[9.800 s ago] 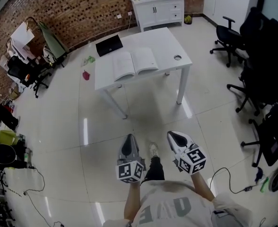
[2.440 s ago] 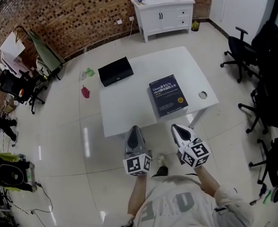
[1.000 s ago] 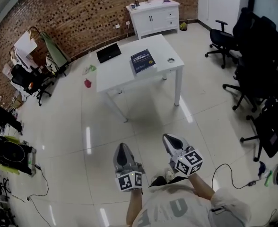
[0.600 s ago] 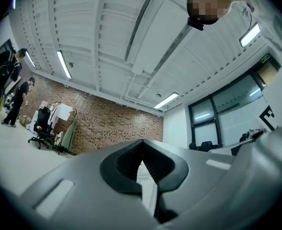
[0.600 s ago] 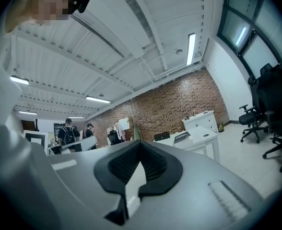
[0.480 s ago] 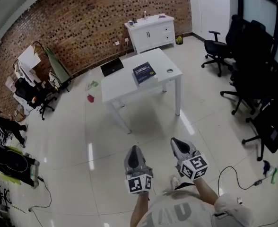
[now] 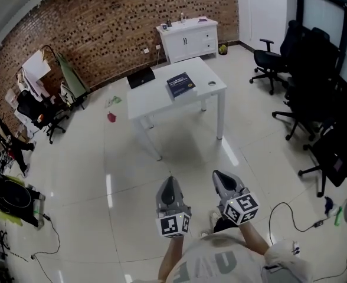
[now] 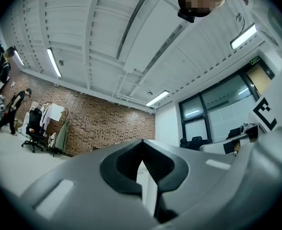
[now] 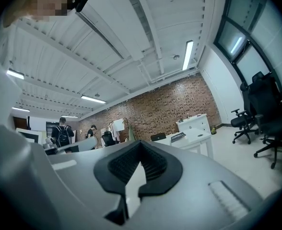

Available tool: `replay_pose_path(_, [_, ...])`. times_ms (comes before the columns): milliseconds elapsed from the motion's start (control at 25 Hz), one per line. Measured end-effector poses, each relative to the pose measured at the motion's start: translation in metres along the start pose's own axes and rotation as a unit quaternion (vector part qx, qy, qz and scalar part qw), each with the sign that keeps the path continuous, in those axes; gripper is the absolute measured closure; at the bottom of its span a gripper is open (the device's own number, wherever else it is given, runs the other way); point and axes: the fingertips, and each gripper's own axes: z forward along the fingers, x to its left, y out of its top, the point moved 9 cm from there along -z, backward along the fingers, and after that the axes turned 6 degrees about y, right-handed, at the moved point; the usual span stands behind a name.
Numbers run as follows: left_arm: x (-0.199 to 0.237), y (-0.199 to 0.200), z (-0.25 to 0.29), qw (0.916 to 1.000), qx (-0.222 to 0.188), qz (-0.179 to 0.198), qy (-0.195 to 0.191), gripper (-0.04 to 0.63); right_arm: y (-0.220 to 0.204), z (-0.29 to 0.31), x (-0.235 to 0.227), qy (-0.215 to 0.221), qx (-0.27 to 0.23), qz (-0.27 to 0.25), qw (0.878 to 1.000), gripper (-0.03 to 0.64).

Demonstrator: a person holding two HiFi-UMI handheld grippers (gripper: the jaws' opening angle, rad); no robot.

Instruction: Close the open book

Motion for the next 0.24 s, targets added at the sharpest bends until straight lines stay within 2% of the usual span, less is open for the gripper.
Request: replay_pose_path(240, [-0.004,-0.005,0.005,0.9999,0.008,-0.008,0.002,0.591,-0.001,-0.003,-0.01,-0.009,0.0,-0.003,1.0,0.614])
